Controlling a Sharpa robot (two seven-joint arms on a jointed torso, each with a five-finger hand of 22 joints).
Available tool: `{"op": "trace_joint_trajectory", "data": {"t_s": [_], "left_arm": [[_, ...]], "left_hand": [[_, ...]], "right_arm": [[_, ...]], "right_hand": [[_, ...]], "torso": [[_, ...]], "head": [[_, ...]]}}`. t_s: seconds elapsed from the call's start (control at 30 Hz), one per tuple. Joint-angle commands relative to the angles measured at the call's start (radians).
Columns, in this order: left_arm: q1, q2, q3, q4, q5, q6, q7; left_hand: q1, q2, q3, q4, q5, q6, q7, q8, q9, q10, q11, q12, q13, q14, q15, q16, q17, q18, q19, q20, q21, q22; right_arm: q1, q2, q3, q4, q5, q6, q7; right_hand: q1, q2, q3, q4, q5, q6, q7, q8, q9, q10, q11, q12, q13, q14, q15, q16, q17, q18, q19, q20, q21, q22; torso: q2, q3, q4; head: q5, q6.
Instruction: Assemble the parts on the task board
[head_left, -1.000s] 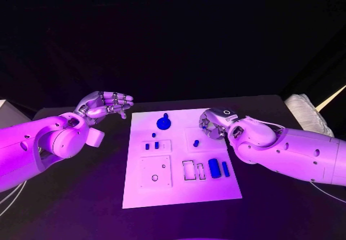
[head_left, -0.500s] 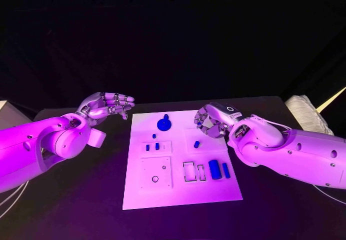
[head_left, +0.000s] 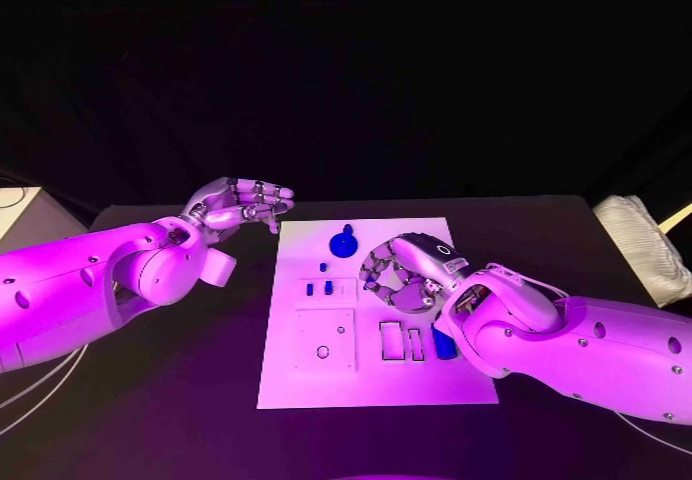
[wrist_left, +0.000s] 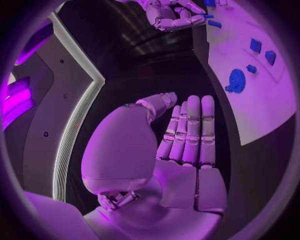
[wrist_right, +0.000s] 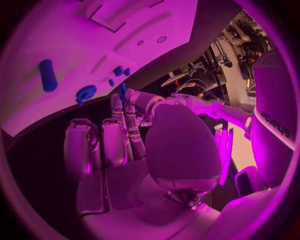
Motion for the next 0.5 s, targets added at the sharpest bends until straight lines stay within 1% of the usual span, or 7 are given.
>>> {"op": "trace_joint_trajectory", "data": {"t_s": [0.03,0.07,0.17,0.27,0.3,0.37,0.5], "left_arm": [[0.0,0.006,0.001,0.009,0.015,-0.004,0.012],[0.0,0.008,0.001,0.011,0.017,-0.007,0.014],[0.0,0.012,0.001,0.016,0.028,-0.014,0.018],[0.0,0.017,0.001,0.021,0.035,-0.027,0.023],[0.0,0.019,0.001,0.022,0.038,-0.031,0.025],[0.001,0.024,0.001,0.023,0.044,-0.039,0.027],[0.001,0.032,0.001,0.024,0.05,-0.045,0.029]], "left_hand": [[-0.005,0.003,-0.006,0.002,0.003,0.006,0.001,0.002,-0.001,-0.007,-0.003,0.004,-0.001,-0.002,0.002,-0.004,-0.001,0.014,-0.006,0.001,-0.003,-0.001],[-0.005,0.003,-0.006,0.002,0.003,0.006,0.001,0.002,-0.001,-0.007,-0.003,0.004,-0.001,-0.002,0.002,-0.004,-0.001,0.014,-0.006,0.001,-0.003,-0.001],[-0.009,0.003,-0.009,0.004,0.002,0.006,0.001,0.003,-0.002,-0.009,-0.003,0.005,-0.001,-0.001,0.002,-0.004,-0.002,0.014,-0.006,0.002,-0.006,-0.003],[-0.031,0.0,-0.027,0.017,-0.001,0.005,0.0,0.003,-0.004,-0.014,-0.003,0.01,-0.001,0.002,0.004,-0.003,-0.004,0.014,-0.004,0.006,-0.025,-0.016],[-0.037,-0.002,-0.033,0.021,-0.001,0.005,0.0,0.004,-0.005,-0.015,-0.003,0.011,-0.001,0.001,0.005,-0.003,-0.004,0.014,-0.004,0.007,-0.031,-0.021],[-0.041,-0.003,-0.039,0.024,-0.001,0.004,-0.001,0.004,-0.006,-0.017,-0.003,0.013,-0.001,0.001,0.005,-0.002,-0.005,0.014,-0.002,0.008,-0.039,-0.026],[-0.042,-0.003,-0.041,0.026,-0.001,0.004,-0.001,0.005,-0.006,-0.018,-0.003,0.014,-0.001,0.001,0.006,-0.002,-0.005,0.015,-0.001,0.009,-0.042,-0.029]], "right_arm": [[-0.017,0.014,-0.002,-0.005,-0.002,-0.021,0.045],[-0.027,0.021,-0.003,-0.008,-0.011,-0.022,0.045],[-0.048,0.037,-0.004,-0.016,-0.032,-0.023,0.042],[-0.064,0.053,-0.006,-0.026,-0.052,-0.019,0.036],[-0.069,0.059,-0.007,-0.03,-0.057,-0.018,0.033],[-0.078,0.069,-0.008,-0.038,-0.07,-0.013,0.026],[-0.091,0.085,-0.01,-0.053,-0.091,-0.007,0.009]], "right_hand": [[0.004,0.011,0.01,-0.012,0.003,0.002,0.005,0.003,0.001,0.048,-0.043,-0.001,0.003,0.046,-0.006,-0.001,-0.001,-0.021,0.023,-0.005,0.006,0.076],[0.004,0.011,0.01,-0.013,0.003,0.001,0.006,0.003,0.001,0.048,-0.042,-0.002,0.003,0.047,-0.006,0.0,0.001,-0.021,0.022,-0.005,0.006,0.076],[0.004,0.011,0.01,-0.013,0.003,0.001,0.006,0.003,0.001,0.048,-0.042,-0.002,0.003,0.047,-0.006,0.0,0.001,-0.021,0.022,-0.005,0.006,0.076],[0.004,0.011,0.011,-0.014,0.004,0.001,0.006,0.003,0.002,0.048,-0.042,-0.003,0.004,0.047,-0.006,0.001,0.001,-0.021,0.023,-0.005,0.008,0.078],[0.004,0.011,0.011,-0.014,0.004,0.001,0.006,0.003,0.002,0.048,-0.042,-0.003,0.004,0.046,-0.006,0.0,0.0,-0.021,0.023,-0.004,0.007,0.077],[0.004,0.011,0.011,-0.014,0.004,0.001,0.006,0.003,0.002,0.048,-0.042,-0.003,0.004,0.046,-0.006,0.0,0.0,-0.021,0.023,-0.004,0.007,0.077],[0.004,0.011,0.011,-0.014,0.004,0.001,0.006,0.003,0.002,0.048,-0.042,-0.003,0.004,0.046,-0.006,-0.001,-0.001,-0.02,0.022,-0.004,0.006,0.076]], "torso": [[0.0,-0.0011,0.0],[0.0,-0.0023,0.0006],[-0.001,-0.0028,0.0004],[0.001,-0.0008,-0.0021],[0.002,0.0002,-0.0024],[0.001,0.0,-0.0019],[0.0,0.0001,-0.001]], "head": [[0.035,-0.008],[0.041,-0.01],[0.064,-0.019],[0.081,-0.025],[0.085,-0.027],[0.094,-0.032],[0.1,-0.037]]}}
